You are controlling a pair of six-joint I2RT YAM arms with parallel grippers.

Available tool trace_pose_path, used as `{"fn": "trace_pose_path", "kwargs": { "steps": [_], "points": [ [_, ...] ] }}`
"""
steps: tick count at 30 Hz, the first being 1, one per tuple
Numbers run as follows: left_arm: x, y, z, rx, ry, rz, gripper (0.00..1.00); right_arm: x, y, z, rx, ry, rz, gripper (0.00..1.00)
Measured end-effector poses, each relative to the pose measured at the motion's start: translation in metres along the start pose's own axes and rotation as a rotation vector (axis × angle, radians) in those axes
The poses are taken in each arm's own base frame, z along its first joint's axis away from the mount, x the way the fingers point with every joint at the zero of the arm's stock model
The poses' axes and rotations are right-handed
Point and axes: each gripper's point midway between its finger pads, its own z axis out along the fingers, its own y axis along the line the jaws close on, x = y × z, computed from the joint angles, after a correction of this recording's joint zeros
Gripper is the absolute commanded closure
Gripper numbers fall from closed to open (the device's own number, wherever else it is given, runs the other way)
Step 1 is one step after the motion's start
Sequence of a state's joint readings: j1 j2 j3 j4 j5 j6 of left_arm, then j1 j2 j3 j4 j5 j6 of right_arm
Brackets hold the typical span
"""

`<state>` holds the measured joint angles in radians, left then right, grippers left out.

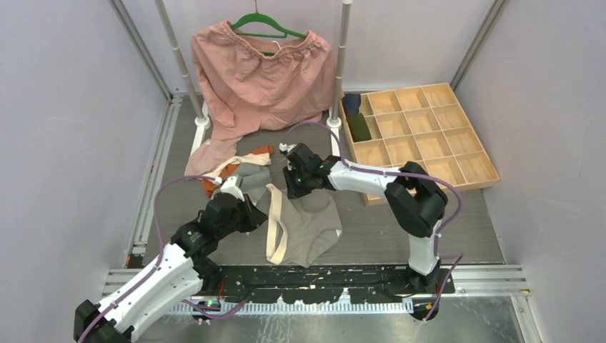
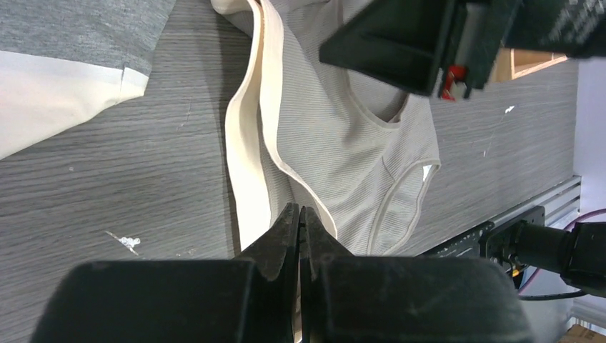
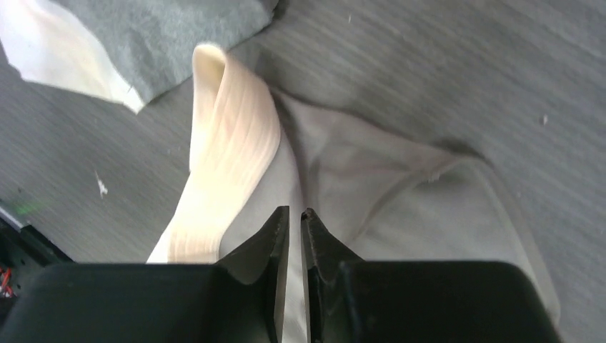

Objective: Roll the underwear
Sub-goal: Flatten out the underwear at the center of the board.

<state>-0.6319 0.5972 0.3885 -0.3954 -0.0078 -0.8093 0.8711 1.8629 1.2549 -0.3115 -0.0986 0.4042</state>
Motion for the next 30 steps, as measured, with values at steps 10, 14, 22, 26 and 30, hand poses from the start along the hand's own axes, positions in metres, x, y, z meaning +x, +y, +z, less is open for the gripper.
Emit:
{"fn": "trace_pose_path", "kwargs": {
  "steps": [10,14,22,26,30],
  "points": [
    [0.000,0.001,0.001,-0.012,-0.002,0.007,0.99,-0.020,-0.031,0.042,0.062,0.047,0.059,0.93],
    [0.001,0.002,0.002,-0.013,-0.001,0.007,0.99,-0.027,-0.049,0.041,0.109,0.042,0.139,0.93],
    [0.001,0.002,0.007,-0.029,0.017,0.008,0.99,-0.037,-0.111,0.023,0.278,-0.034,0.370,0.96],
    [0.003,-0.001,0.016,-0.033,0.044,0.012,0.99,-0.017,-0.145,-0.004,0.364,-0.064,0.481,0.94],
    [0.015,-0.005,0.026,-0.031,0.105,0.030,0.99,0.008,-0.157,-0.031,0.416,-0.075,0.525,0.87]
  ]
}}
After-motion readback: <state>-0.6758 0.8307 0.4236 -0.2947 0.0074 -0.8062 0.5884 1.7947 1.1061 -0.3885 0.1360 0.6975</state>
